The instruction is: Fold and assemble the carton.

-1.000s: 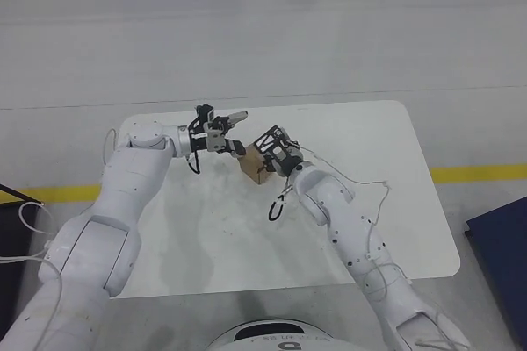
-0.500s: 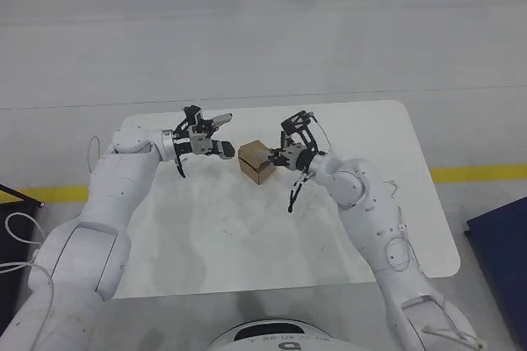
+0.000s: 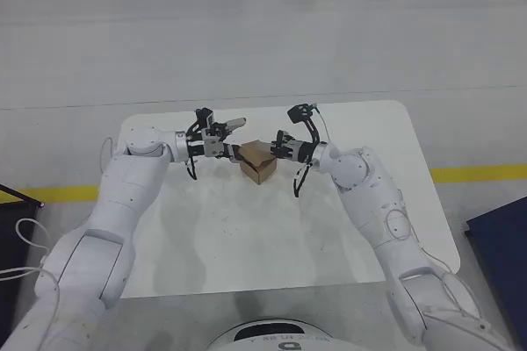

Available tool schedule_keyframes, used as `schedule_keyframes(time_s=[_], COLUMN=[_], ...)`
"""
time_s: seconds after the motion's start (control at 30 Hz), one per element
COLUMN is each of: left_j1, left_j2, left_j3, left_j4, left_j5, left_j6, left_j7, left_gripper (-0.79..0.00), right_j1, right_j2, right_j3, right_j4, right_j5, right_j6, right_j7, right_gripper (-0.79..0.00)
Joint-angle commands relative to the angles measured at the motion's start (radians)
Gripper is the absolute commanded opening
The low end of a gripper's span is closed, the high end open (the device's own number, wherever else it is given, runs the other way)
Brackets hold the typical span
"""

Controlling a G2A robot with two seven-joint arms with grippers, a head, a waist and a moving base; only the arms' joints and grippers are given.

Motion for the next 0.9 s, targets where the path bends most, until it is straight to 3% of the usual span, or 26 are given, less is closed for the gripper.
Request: schedule_keyframes(time_s=[0.0,0.2,0.4,0.6,0.87], left_j1=[-0.003,-0.012,-0.01,0.0,0.018], left_j2=[-0.004,-0.011,0.005,0.03,0.035], left_j3=[0.003,0.007,-0.008,-0.042,-0.035], left_j4=[0.002,0.029,0.063,0.021,-0.077], left_j5=[-0.006,-0.016,-0.003,-0.014,0.011], left_j6=[0.011,0.047,0.039,-0.008,0.028], left_j7=[0.009,0.021,-0.026,-0.101,-0.06], left_gripper=[0.0,0.0,0.0,0.0,0.0], right_j1=[0.005,0.014,0.023,0.065,0.094], right_j2=[0.002,0.006,0.01,0.007,0.007], right_j3=[-0.006,-0.021,-0.022,-0.023,-0.053], right_j4=[0.01,0.025,0.043,0.131,0.187], right_j5=[0.002,0.015,0.059,0.205,0.221], right_j6=[-0.002,0.0,0.002,0.001,-0.026], right_j7=[0.005,0.014,0.018,0.1,0.098], right_gripper=[-0.157,-0.163,-0.169,-0.172,-0.206])
